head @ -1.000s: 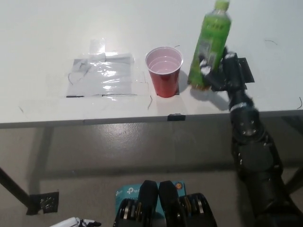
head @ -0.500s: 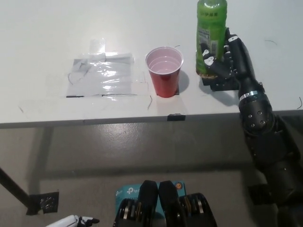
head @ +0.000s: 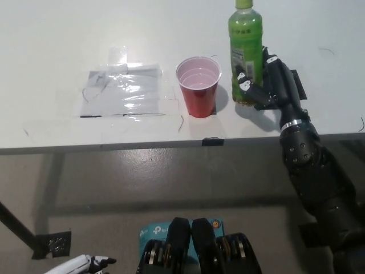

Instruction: The robot uses its right hand to pick up a bottle kept in the middle of the desk and tilt it into a cup kept next to it to pour water out

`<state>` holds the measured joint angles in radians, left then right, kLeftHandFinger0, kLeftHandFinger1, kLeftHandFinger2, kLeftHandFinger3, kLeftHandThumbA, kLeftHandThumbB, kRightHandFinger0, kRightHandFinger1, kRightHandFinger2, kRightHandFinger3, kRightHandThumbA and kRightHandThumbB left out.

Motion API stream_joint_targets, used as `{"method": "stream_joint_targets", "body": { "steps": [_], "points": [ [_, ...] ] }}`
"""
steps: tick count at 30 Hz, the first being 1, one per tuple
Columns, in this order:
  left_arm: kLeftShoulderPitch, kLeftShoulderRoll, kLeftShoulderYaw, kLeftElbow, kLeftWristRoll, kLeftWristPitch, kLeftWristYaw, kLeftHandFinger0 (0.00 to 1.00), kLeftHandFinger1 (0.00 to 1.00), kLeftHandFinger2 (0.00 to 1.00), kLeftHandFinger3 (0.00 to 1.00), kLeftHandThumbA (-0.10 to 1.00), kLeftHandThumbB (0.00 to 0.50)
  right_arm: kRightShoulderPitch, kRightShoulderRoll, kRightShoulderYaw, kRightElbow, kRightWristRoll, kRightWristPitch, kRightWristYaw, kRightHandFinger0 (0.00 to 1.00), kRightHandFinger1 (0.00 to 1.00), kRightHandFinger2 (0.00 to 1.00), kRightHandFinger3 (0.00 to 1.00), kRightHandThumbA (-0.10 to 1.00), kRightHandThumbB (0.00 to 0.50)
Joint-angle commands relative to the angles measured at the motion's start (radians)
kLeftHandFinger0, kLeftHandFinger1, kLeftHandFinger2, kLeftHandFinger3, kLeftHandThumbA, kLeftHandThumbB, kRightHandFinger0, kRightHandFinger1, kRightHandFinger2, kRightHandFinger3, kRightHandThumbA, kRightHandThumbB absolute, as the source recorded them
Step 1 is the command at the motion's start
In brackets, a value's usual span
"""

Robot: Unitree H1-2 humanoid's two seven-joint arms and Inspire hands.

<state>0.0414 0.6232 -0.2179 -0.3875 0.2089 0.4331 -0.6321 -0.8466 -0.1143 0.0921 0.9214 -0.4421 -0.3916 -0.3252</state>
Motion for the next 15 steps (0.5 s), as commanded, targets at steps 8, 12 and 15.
{"method": "stream_joint_targets", "body": {
  "steps": [8, 12, 15],
  "points": [
    [0.009, 0.006, 0.019, -0.032, 0.001, 0.008, 0.027, 1.00, 1.00, 1.00, 1.00, 1.00, 0.466, -0.038, -0.043, 0.065, 0.015, 0.028, -0.078, -0.145, 0.00, 0.00, 0.00, 0.15, -0.10, 0.244],
    [0.007, 0.007, 0.022, -0.030, -0.003, -0.002, 0.023, 1.00, 1.00, 1.00, 1.00, 1.00, 0.453, -0.026, -0.061, 0.080, 0.017, 0.016, -0.078, -0.189, 0.00, 0.00, 0.00, 0.28, -0.10, 0.104],
    [0.010, 0.005, 0.024, -0.028, -0.010, -0.007, 0.021, 1.00, 1.00, 1.00, 1.00, 1.00, 0.466, -0.015, -0.072, 0.111, 0.023, 0.011, -0.078, -0.217, 0.00, 0.00, 0.00, 0.39, -0.10, 0.043]
  ]
}}
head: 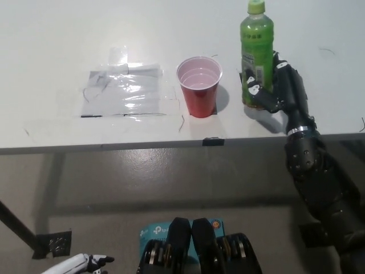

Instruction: The robot uses its right hand to pick up a bottle kept in the middle of the desk and tilt it into a cup kept next to it to pour water out

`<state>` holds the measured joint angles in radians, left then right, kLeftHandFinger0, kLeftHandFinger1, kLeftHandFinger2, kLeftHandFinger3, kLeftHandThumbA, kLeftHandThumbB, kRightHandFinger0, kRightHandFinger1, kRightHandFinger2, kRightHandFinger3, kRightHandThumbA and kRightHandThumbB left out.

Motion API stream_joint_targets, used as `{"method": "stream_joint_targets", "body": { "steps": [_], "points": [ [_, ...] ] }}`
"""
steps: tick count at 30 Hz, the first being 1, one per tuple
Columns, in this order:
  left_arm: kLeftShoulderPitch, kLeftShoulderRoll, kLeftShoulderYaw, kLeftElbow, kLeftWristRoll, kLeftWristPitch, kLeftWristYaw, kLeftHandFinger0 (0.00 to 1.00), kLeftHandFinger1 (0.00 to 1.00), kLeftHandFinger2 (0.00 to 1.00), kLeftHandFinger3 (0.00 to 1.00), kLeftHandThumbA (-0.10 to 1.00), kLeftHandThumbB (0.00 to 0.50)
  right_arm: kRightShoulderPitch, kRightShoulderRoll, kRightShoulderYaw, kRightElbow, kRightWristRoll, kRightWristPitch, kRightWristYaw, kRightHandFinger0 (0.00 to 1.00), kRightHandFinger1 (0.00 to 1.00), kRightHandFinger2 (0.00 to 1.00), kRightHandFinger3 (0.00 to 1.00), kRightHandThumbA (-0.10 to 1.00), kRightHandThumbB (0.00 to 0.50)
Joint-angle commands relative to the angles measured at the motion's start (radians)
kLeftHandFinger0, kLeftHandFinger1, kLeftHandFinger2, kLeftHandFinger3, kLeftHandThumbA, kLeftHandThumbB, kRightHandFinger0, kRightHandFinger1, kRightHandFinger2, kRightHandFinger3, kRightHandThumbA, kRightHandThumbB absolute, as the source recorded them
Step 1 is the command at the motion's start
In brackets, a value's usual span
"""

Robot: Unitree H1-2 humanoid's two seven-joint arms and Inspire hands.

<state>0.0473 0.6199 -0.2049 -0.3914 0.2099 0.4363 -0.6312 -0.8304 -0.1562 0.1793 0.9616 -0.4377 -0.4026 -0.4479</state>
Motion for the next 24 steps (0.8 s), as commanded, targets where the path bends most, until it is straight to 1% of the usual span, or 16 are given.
{"method": "stream_joint_targets", "body": {
  "steps": [1, 2, 3, 4, 7, 8, 12, 14, 16, 18, 19, 20, 21, 22, 23, 24],
  "points": [
    [0.004, 0.007, 0.012, -0.020, -0.012, -0.008, 0.021, 1.00, 1.00, 1.00, 1.00, 1.00, 0.466, -0.030, -0.036, 0.049, -0.003, -0.014, -0.067, -0.127, 0.00, 0.00, 0.00, 0.36, -0.10, 0.038],
    [0.005, 0.007, 0.011, -0.019, -0.009, -0.010, 0.023, 1.00, 1.00, 1.00, 1.00, 1.00, 0.465, -0.031, -0.041, 0.068, 0.004, -0.022, -0.067, -0.147, 0.00, 0.00, 0.00, 0.35, -0.10, 0.039],
    [0.005, 0.007, 0.011, -0.020, -0.007, -0.007, 0.024, 1.00, 1.00, 1.00, 1.00, 1.00, 0.484, -0.028, -0.045, 0.081, 0.016, -0.035, -0.067, -0.147, 0.00, 0.00, 0.00, 0.34, -0.10, 0.019],
    [0.005, 0.008, 0.010, -0.019, -0.002, -0.017, 0.025, 1.00, 1.00, 1.00, 1.00, 1.00, 0.467, -0.020, -0.050, 0.100, 0.017, -0.052, -0.067, -0.160, 0.00, 0.00, 0.00, 0.34, -0.10, 0.032],
    [0.005, 0.012, 0.012, -0.020, -0.001, -0.017, 0.025, 1.00, 1.00, 1.00, 1.00, 1.00, 0.470, -0.018, -0.056, 0.139, 0.028, -0.051, -0.067, -0.188, 0.00, 0.00, 0.00, 0.35, -0.10, 0.044],
    [0.005, 0.013, 0.013, -0.021, -0.005, -0.016, 0.022, 1.00, 1.00, 1.00, 1.00, 1.00, 0.463, -0.014, -0.058, 0.149, 0.029, -0.046, -0.067, -0.195, 0.00, 0.00, 0.00, 0.35, -0.10, 0.090],
    [0.001, 0.017, 0.020, -0.029, -0.008, -0.007, 0.019, 1.00, 1.00, 1.00, 1.00, 1.00, 0.455, -0.005, -0.053, 0.169, 0.052, -0.028, -0.067, -0.220, 0.00, 0.00, 0.00, 0.34, -0.10, 0.047],
    [0.000, 0.016, 0.017, -0.025, -0.001, -0.003, 0.020, 1.00, 1.00, 1.00, 1.00, 1.00, 0.474, 0.000, -0.051, 0.178, 0.062, -0.030, -0.067, -0.239, 0.00, 0.00, 0.02, 0.35, -0.10, 0.039],
    [-0.001, 0.017, 0.017, -0.020, -0.003, -0.012, 0.019, 1.00, 1.00, 1.00, 1.00, 1.00, 0.483, 0.010, -0.050, 0.180, 0.059, -0.009, -0.067, -0.223, 0.00, 0.00, 0.03, 0.40, -0.10, 0.004],
    [-0.005, 0.020, 0.015, -0.017, -0.012, -0.013, 0.010, 1.00, 1.00, 1.00, 1.00, 1.00, 0.480, 0.013, -0.047, 0.185, 0.068, -0.013, -0.067, -0.247, 0.00, 0.00, 0.02, 0.42, -0.10, 0.000],
    [-0.004, 0.021, 0.016, -0.016, -0.010, -0.020, 0.013, 1.00, 1.00, 1.00, 1.00, 1.00, 0.476, 0.016, -0.047, 0.187, 0.065, -0.002, -0.067, -0.248, 0.00, 0.00, 0.03, 0.47, -0.10, 0.000],
    [-0.002, 0.016, 0.021, -0.014, -0.017, -0.020, 0.016, 1.00, 1.00, 1.00, 1.00, 1.00, 0.472, 0.017, -0.045, 0.185, 0.072, 0.000, -0.067, -0.244, 0.07, 0.08, 0.11, 0.68, -0.10, 0.000],
    [-0.002, 0.015, 0.020, -0.015, -0.010, -0.020, 0.020, 1.00, 1.00, 1.00, 1.00, 1.00, 0.473, 0.015, -0.044, 0.191, 0.081, -0.011, -0.067, -0.265, 0.29, 0.29, 0.33, 0.90, -0.10, 0.000],
    [-0.001, 0.015, 0.020, -0.016, -0.012, -0.015, 0.018, 1.00, 1.00, 1.00, 1.00, 1.00, 0.468, 0.014, -0.044, 0.197, 0.086, -0.017, -0.067, -0.274, 0.42, 0.46, 0.53, 1.00, -0.03, 0.019],
    [-0.001, 0.016, 0.019, -0.020, -0.008, -0.010, 0.018, 1.00, 1.00, 1.00, 1.00, 1.00, 0.465, 0.001, -0.046, 0.215, 0.132, -0.084, -0.067, -0.298, 0.85, 1.00, 1.00, 1.00, 0.28, 0.027],
    [-0.001, 0.016, 0.019, -0.020, -0.008, -0.010, 0.018, 1.00, 1.00, 1.00, 1.00, 1.00, 0.465, 0.000, -0.046, 0.218, 0.134, -0.083, -0.067, -0.301, 0.88, 1.00, 1.00, 1.00, 0.33, 0.029]
  ]
}}
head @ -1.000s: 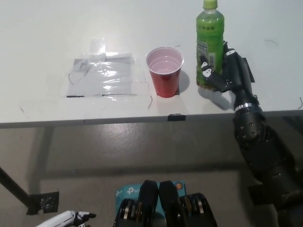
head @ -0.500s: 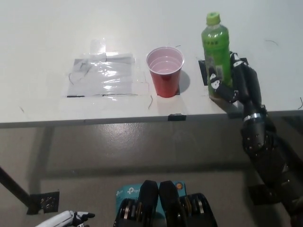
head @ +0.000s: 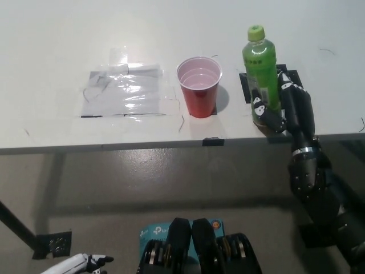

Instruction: The robot uses its right hand to pick up a bottle kept in the middle of the desk and tilt it into a cup kept next to it to pour water out

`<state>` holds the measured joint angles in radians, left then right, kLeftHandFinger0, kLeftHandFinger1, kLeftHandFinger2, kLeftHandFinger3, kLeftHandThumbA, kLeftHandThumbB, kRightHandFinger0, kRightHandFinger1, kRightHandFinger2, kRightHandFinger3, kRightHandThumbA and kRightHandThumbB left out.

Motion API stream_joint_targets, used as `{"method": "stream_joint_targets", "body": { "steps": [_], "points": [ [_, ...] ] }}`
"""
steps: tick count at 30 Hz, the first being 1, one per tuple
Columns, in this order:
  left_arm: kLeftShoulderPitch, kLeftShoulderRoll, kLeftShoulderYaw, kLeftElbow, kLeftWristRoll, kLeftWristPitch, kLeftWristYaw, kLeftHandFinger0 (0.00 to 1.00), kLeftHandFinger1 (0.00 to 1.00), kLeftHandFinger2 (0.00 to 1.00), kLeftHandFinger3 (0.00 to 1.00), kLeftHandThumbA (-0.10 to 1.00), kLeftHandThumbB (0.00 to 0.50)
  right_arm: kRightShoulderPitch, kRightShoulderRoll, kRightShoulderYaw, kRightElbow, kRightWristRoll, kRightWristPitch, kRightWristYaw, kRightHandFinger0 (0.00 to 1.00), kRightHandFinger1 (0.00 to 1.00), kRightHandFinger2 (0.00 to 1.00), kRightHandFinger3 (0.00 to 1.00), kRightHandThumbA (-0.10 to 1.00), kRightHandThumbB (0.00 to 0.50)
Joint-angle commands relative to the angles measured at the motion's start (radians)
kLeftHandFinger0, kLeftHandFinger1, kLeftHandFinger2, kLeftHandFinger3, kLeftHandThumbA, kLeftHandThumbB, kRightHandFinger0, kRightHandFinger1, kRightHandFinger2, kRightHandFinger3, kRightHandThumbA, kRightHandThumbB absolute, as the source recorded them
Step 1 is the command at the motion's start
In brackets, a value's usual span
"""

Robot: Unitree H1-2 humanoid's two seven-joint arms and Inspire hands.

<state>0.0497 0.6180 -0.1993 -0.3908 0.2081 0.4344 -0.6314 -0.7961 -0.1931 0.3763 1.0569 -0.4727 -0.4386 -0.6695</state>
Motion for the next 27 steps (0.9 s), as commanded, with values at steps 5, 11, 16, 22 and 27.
{"method": "stream_joint_targets", "body": {
  "steps": [5, 11, 16, 22, 27],
  "points": [
    [0.009, 0.015, 0.013, -0.024, -0.007, -0.003, 0.020, 1.00, 1.00, 1.00, 1.00, 1.00, 0.464, -0.040, 0.012, 0.017, 0.090, -0.071, 0.040, -0.059, 1.00, 1.00, 1.00, 1.00, 0.71, 0.248],
    [0.012, 0.012, 0.013, -0.032, 0.002, 0.008, 0.025, 1.00, 1.00, 1.00, 1.00, 1.00, 0.452, -0.038, 0.021, 0.020, 0.106, -0.086, 0.078, -0.069, 1.00, 1.00, 1.00, 1.00, 0.77, 0.338],
    [0.019, 0.006, 0.019, -0.029, -0.005, -0.009, 0.033, 1.00, 1.00, 1.00, 1.00, 1.00, 0.436, -0.027, 0.017, 0.009, 0.091, -0.077, 0.083, -0.044, 1.00, 1.00, 1.00, 1.00, 0.74, 0.346],
    [0.022, 0.003, 0.020, -0.026, -0.004, -0.007, 0.029, 1.00, 1.00, 1.00, 1.00, 1.00, 0.443, -0.018, 0.015, -0.002, 0.082, -0.067, 0.084, -0.039, 1.00, 1.00, 1.00, 1.00, 0.69, 0.353],
    [0.028, -0.008, 0.021, -0.025, 0.000, -0.015, 0.038, 1.00, 1.00, 1.00, 1.00, 1.00, 0.431, -0.017, 0.007, -0.018, 0.080, -0.050, 0.077, -0.008, 1.00, 1.00, 1.00, 1.00, 0.65, 0.357]
  ]
}}
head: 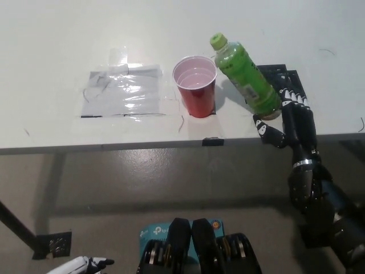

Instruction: The robot uses its right hand to pick up a bottle kept in the middle of the desk and tilt it into a cup kept next to it to pour water out

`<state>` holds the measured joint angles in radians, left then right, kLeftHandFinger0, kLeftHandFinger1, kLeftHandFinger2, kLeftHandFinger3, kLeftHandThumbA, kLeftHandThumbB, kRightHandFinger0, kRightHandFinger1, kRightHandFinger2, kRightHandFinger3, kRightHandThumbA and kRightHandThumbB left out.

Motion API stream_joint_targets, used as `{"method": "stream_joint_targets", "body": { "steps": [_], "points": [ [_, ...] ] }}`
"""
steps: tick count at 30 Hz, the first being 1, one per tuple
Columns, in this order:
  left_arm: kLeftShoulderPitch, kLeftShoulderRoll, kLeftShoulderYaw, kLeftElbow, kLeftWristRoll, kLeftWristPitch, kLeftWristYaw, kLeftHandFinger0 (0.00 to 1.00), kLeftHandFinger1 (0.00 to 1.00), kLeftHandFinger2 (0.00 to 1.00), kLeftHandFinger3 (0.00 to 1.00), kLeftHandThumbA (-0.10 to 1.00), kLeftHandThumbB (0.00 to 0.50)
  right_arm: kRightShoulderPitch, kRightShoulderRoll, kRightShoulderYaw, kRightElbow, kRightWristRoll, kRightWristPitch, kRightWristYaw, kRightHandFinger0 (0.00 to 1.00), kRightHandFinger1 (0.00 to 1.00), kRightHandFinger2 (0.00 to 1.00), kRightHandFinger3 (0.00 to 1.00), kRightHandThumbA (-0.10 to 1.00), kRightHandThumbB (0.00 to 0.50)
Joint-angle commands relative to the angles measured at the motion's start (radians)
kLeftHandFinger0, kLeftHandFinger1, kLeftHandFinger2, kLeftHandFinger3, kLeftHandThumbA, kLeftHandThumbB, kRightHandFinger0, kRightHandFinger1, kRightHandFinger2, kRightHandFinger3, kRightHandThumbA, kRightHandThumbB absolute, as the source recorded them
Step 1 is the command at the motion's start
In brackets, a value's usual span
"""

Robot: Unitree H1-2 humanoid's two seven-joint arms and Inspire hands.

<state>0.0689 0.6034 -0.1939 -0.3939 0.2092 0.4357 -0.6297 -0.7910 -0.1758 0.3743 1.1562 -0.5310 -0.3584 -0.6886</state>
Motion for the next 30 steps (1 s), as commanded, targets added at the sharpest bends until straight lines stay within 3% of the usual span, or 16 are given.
{"method": "stream_joint_targets", "body": {
  "steps": [1, 6, 9, 10, 13, 14, 15, 20, 25, 28, 30],
  "points": [
    [0.012, 0.005, 0.017, -0.024, -0.005, -0.014, 0.036, 1.00, 1.00, 1.00, 1.00, 1.00, 0.426, -0.022, -0.012, -0.016, -0.023, 0.006, 0.001, 0.015, 1.00, 1.00, 1.00, 1.00, 0.65, 0.359],
    [0.013, 0.004, 0.018, -0.026, 0.001, -0.017, 0.040, 1.00, 1.00, 1.00, 1.00, 1.00, 0.451, -0.005, -0.021, -0.029, -0.046, 0.016, -0.011, 0.047, 1.00, 1.00, 1.00, 1.00, 0.61, 0.354],
    [0.014, 0.007, 0.019, -0.021, -0.006, -0.030, 0.039, 1.00, 1.00, 1.00, 1.00, 1.00, 0.436, 0.007, -0.033, -0.026, -0.068, 0.005, -0.010, 0.053, 1.00, 1.00, 1.00, 1.00, 0.60, 0.371],
    [0.016, 0.007, 0.020, -0.022, -0.003, -0.028, 0.043, 1.00, 1.00, 1.00, 1.00, 1.00, 0.438, 0.013, -0.041, -0.025, -0.077, 0.000, -0.015, 0.048, 1.00, 1.00, 1.00, 1.00, 0.60, 0.393],
    [0.017, 0.007, 0.022, -0.024, -0.005, -0.020, 0.042, 1.00, 1.00, 1.00, 1.00, 1.00, 0.423, 0.085, -0.095, -0.024, -0.261, -0.020, 0.041, 0.120, 1.00, 1.00, 1.00, 1.00, 0.72, 0.488],
    [0.019, 0.014, 0.032, -0.031, -0.007, -0.016, 0.044, 1.00, 1.00, 1.00, 1.00, 1.00, 0.421, 0.104, -0.104, -0.023, -0.327, -0.019, 0.061, 0.159, 1.00, 1.00, 1.00, 1.00, 0.77, 0.500],
    [0.019, 0.015, 0.032, -0.030, -0.004, -0.018, 0.044, 1.00, 1.00, 1.00, 1.00, 1.00, 0.430, 0.146, -0.128, -0.021, -0.430, -0.024, 0.102, 0.212, 1.00, 1.00, 1.00, 1.00, 0.83, 0.500],
    [0.024, 0.018, 0.035, -0.025, -0.010, -0.015, 0.041, 1.00, 1.00, 1.00, 1.00, 1.00, 0.450, 0.334, -0.194, -0.036, -0.887, 0.067, 0.270, 0.456, 1.00, 1.00, 1.00, 1.00, 0.89, 0.500],
    [0.024, 0.019, 0.034, -0.019, -0.011, -0.027, 0.041, 1.00, 1.00, 1.00, 1.00, 1.00, 0.423, 0.446, -0.223, -0.043, -1.160, 0.130, 0.350, 0.551, 1.00, 1.00, 1.00, 1.00, 0.89, 0.500],
    [0.026, 0.022, 0.034, -0.028, -0.007, -0.019, 0.040, 1.00, 1.00, 1.00, 1.00, 1.00, 0.435, 0.518, -0.229, -0.046, -1.316, 0.169, 0.390, 0.587, 1.00, 1.00, 1.00, 1.00, 0.90, 0.500],
    [0.028, 0.022, 0.035, -0.030, -0.005, -0.023, 0.042, 1.00, 1.00, 1.00, 1.00, 1.00, 0.419, 0.554, -0.226, -0.045, -1.386, 0.182, 0.417, 0.604, 1.00, 1.00, 1.00, 1.00, 0.85, 0.500]
  ]
}}
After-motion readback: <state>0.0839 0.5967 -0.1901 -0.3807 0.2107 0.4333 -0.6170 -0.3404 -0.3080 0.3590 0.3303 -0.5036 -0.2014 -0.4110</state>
